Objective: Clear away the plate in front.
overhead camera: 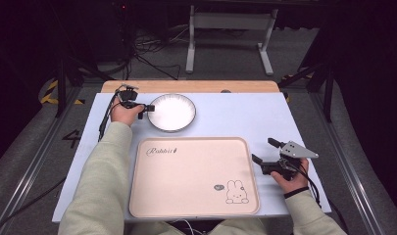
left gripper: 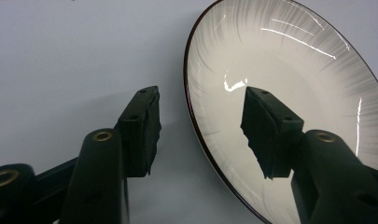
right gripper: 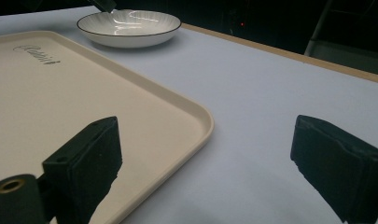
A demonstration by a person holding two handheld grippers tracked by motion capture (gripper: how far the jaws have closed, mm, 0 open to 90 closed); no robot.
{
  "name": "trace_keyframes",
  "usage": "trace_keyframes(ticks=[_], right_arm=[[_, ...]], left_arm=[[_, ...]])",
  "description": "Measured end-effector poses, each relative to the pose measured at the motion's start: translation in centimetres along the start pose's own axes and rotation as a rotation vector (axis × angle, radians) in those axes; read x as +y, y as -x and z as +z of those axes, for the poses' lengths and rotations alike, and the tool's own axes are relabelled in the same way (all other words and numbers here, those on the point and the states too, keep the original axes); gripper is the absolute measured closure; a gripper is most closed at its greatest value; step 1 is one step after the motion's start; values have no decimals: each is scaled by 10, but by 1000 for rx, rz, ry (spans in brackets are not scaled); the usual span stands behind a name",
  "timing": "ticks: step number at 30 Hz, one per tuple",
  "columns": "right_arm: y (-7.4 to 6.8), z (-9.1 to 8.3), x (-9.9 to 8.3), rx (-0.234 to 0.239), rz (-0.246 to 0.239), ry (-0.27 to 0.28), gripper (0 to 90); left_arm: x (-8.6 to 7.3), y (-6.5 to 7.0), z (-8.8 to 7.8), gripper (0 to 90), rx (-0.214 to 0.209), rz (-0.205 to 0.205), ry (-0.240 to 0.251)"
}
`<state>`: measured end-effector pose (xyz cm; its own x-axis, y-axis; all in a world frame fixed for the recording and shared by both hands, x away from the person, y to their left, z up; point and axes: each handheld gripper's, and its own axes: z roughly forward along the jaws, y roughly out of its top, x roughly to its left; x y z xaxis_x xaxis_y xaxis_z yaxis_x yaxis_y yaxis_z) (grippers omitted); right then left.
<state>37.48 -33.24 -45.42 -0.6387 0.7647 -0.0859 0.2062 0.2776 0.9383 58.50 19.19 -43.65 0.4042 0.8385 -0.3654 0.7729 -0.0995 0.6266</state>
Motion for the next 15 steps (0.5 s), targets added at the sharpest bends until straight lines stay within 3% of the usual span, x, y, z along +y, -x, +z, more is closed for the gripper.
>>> trace_keyframes(ticks=[15], right_arm=[[0,0,0,0,-5,-2,90]], left_arm=[[-5,2,16,608,-40,-22,-64]])
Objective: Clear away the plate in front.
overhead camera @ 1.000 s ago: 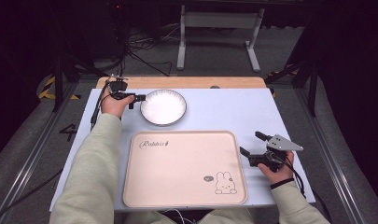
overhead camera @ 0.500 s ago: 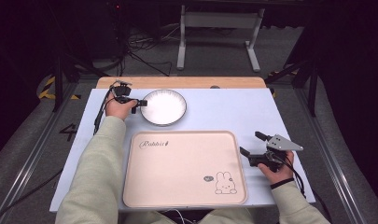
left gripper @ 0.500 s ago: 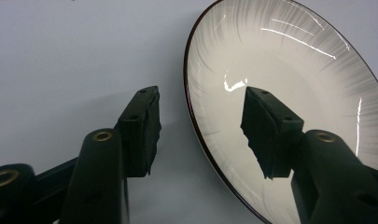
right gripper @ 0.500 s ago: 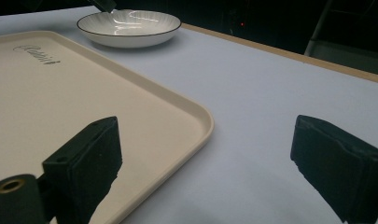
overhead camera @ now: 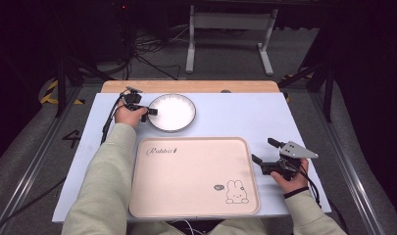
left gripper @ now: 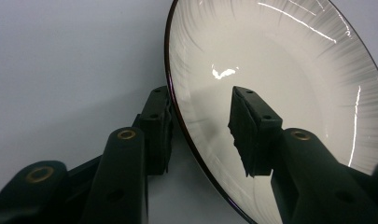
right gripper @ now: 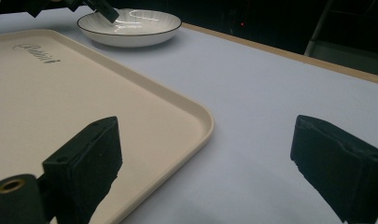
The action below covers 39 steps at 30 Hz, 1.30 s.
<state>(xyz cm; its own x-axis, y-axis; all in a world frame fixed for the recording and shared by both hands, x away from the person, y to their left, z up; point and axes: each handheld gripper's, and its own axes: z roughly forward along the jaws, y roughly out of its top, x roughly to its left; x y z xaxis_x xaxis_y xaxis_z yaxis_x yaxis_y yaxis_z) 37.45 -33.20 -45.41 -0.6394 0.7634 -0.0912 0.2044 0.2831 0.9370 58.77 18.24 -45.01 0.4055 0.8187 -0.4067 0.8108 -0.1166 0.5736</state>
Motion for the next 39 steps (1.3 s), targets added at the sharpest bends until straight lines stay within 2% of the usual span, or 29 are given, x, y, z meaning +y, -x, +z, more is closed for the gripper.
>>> trace_keyframes(ticks=[7,14,17,19,23,26,28,31,39], right_arm=[[0,0,0,-1,0,-1,90],[0,0,0,-3,2,0,94],[0,0,0,-5,3,-2,95],[0,0,0,-4,3,-2,95],[0,1,0,-4,3,-2,97],[0,1,0,-6,3,-3,100],[0,1,0,-6,2,-4,100],[-1,1,0,-6,0,-5,99],[0,1,0,-3,-3,-10,101]], left_arm=[[-3,-4,1,673,-7,-16,9],[-6,-10,1,736,-47,-111,39],[-7,-11,0,763,-55,-137,49],[-7,-11,0,771,-51,-137,51],[-6,-7,-1,787,-42,-144,90],[-3,-1,-5,819,-62,-132,135],[0,3,-8,838,-75,-108,155],[4,11,-11,845,-65,-72,174],[7,21,-16,846,-35,-26,196]])
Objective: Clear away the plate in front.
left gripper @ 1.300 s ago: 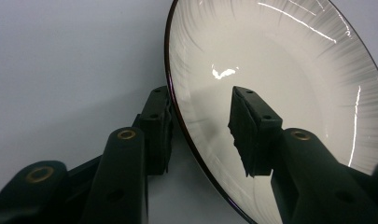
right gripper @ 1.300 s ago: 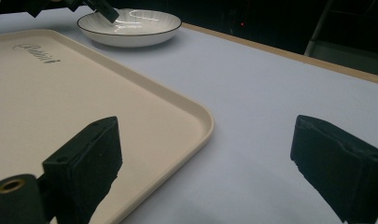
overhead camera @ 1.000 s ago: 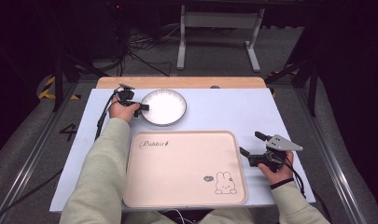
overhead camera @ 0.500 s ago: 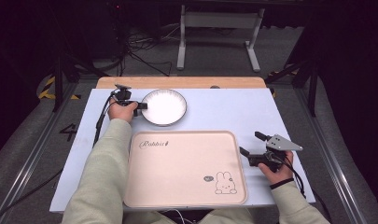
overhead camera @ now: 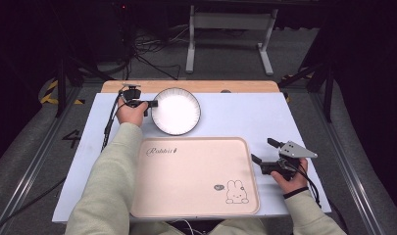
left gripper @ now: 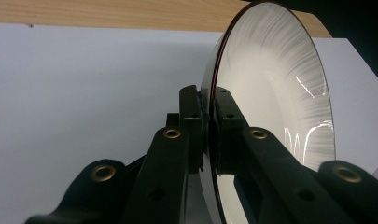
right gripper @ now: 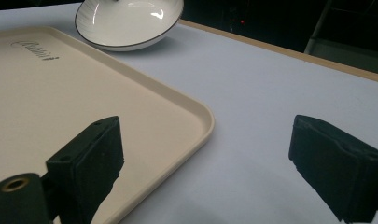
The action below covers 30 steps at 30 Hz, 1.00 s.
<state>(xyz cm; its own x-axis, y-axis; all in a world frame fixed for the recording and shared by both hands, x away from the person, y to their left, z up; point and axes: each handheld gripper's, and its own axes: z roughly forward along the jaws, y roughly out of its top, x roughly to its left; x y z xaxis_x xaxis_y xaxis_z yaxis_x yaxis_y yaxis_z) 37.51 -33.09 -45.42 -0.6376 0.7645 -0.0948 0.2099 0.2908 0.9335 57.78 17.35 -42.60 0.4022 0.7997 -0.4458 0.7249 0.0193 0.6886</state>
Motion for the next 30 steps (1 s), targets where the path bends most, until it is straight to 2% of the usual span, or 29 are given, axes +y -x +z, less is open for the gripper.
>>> trace_keyframes(ticks=[6,13,15,21,30], right_arm=[[0,1,0,0,0,-5,101],[-1,1,1,-1,-3,-13,100],[-1,1,1,-1,-3,-15,99],[-1,2,1,2,-4,-18,99],[-1,2,1,4,-8,-25,99]], left_arm=[[7,8,-10,838,8,44,8],[19,19,-32,838,3,65,19],[21,21,-38,836,-8,65,5],[26,27,-55,836,-3,86,-21],[32,35,-74,834,14,144,-71]])
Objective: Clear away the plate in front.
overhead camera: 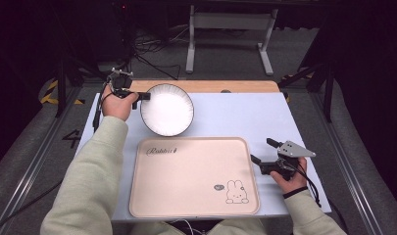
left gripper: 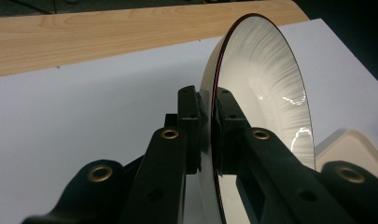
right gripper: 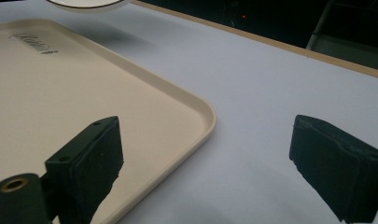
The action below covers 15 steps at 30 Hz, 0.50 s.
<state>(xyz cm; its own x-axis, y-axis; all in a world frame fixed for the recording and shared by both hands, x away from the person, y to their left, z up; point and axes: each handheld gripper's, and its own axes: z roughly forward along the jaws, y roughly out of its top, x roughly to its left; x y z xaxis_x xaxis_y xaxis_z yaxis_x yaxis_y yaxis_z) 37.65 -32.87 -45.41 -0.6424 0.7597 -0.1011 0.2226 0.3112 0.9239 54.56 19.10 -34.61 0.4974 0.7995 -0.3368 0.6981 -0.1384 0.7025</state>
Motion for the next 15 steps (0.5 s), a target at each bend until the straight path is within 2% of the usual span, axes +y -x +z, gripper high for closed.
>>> trace_keyframes(ticks=[7,10,11,14,15], right_arm=[[0,1,0,3,-3,-1,99],[-1,1,0,3,-4,-3,99],[-1,1,0,3,-4,-3,99],[-1,1,0,5,-6,-6,101],[-1,1,0,5,-6,-7,100]], left_arm=[[2,8,-15,834,-33,25,-23],[3,19,-20,833,-52,69,-60],[3,19,-20,832,-52,69,-60],[2,33,-23,833,-79,126,-105],[2,38,-23,833,-87,128,-114]])
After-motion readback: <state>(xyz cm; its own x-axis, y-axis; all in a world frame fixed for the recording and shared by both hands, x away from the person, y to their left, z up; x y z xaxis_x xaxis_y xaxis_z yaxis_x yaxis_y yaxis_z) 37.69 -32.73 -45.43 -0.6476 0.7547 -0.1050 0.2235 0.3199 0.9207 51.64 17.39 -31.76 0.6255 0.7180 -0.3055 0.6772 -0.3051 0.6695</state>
